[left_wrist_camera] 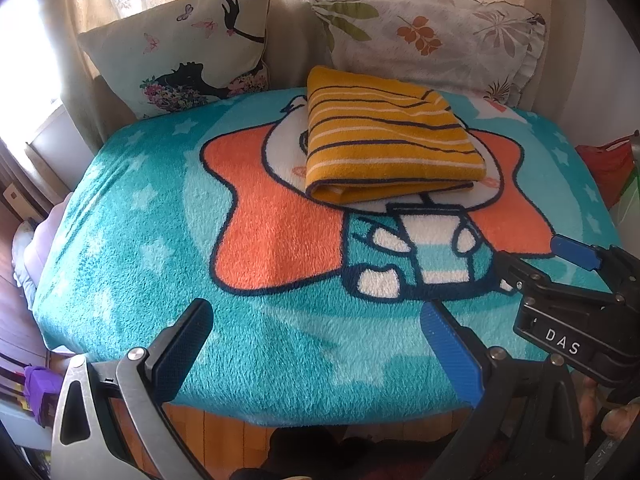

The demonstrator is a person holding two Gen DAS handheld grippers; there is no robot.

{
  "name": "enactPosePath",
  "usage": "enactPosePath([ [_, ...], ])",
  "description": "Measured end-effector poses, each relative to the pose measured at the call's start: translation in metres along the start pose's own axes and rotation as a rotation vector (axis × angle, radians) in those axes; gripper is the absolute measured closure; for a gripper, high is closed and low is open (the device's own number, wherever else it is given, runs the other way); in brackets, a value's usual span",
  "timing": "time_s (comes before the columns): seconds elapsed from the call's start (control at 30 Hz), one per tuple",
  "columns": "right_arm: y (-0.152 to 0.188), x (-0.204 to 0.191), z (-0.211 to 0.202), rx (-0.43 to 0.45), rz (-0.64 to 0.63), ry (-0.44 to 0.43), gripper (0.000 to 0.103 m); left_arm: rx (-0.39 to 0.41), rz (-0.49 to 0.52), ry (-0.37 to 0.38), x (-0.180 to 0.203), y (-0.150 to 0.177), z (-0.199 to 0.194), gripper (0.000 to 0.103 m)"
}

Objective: Fold small clothes

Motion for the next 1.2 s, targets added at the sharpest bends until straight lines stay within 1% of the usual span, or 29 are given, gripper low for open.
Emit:
enactPosePath([
  [0.63, -0.002, -0.002, 0.014, -0.026, 0.005, 0.010, 0.021, -0.061, -0.013, 0.042, 0.000, 0.001, 0.022, 0.000],
  [0.9, -0.011, -0.004, 0.023, -0.035, 0.016, 0.015, 0.021, -0.087, -0.020, 0.055, -0.006, -0.002, 0.034, 0.000],
  [1.2, -0.025, -0.018, 0.036, -0.043, 0.005, 0.017, 0.021, -0.102, -0.030, 0.065, -0.019, -0.012, 0.049, 0.000],
])
Point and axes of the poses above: each gripper's, at about its wrist camera, not at the fingertips, and z roughly the way its jaws point, x to its right, y to its underside, the point moved 10 cm from there along z, roughly the way its jaws point
